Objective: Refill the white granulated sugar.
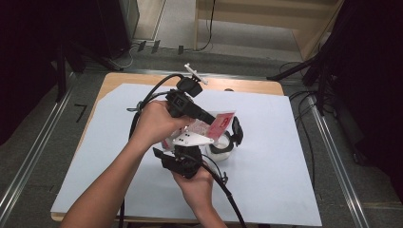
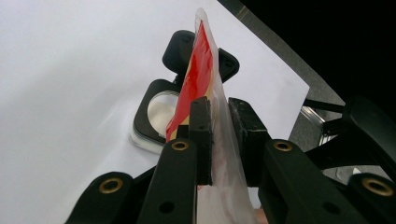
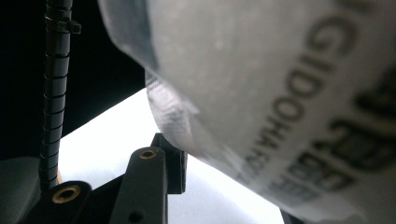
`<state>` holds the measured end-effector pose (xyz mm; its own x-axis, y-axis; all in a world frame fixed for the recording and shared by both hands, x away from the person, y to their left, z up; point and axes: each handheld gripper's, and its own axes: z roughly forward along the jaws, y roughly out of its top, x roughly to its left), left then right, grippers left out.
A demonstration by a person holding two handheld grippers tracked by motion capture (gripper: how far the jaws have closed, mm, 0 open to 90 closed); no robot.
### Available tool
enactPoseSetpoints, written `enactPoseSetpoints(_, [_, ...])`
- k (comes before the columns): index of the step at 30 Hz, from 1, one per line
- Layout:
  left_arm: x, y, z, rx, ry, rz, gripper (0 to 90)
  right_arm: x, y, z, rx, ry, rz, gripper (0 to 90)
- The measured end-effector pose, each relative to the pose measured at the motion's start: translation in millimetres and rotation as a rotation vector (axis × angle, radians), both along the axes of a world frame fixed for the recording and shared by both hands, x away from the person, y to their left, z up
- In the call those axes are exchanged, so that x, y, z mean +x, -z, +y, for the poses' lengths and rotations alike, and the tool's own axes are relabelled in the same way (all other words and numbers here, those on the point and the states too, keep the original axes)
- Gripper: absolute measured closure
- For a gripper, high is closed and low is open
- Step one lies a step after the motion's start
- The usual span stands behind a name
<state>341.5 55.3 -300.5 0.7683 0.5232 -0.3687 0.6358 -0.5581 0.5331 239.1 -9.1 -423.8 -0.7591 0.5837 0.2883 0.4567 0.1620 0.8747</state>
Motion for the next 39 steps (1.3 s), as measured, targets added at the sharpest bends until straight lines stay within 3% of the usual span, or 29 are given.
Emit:
enactPoseSetpoints(11, [-3.8,4.9,11.6,-0.009,-0.013,-0.003,81.1,-1.6,7.8,2.5,-0.024,-0.029,-0.007,61.5])
enactPoseSetpoints(16, [-7.3,6.8,21.0,-0.022,-0.017,-0.008,81.3,-3.6,11.2,7.3,-0.061,-0.040,-0.032,60.6])
enactPoseSetpoints(24, [-11.3,12.4,31.5,-0.037,-0.021,-0.013,82.2,-5.7,18.0,10.7,-0.103,-0.066,-0.035,59.2])
enactPoseSetpoints(39, [-15.9,15.8,41.1,-0.036,-0.014,-0.014,84.4,-7.4,26.0,12.2,-0.111,-0.089,-0.022,57.8])
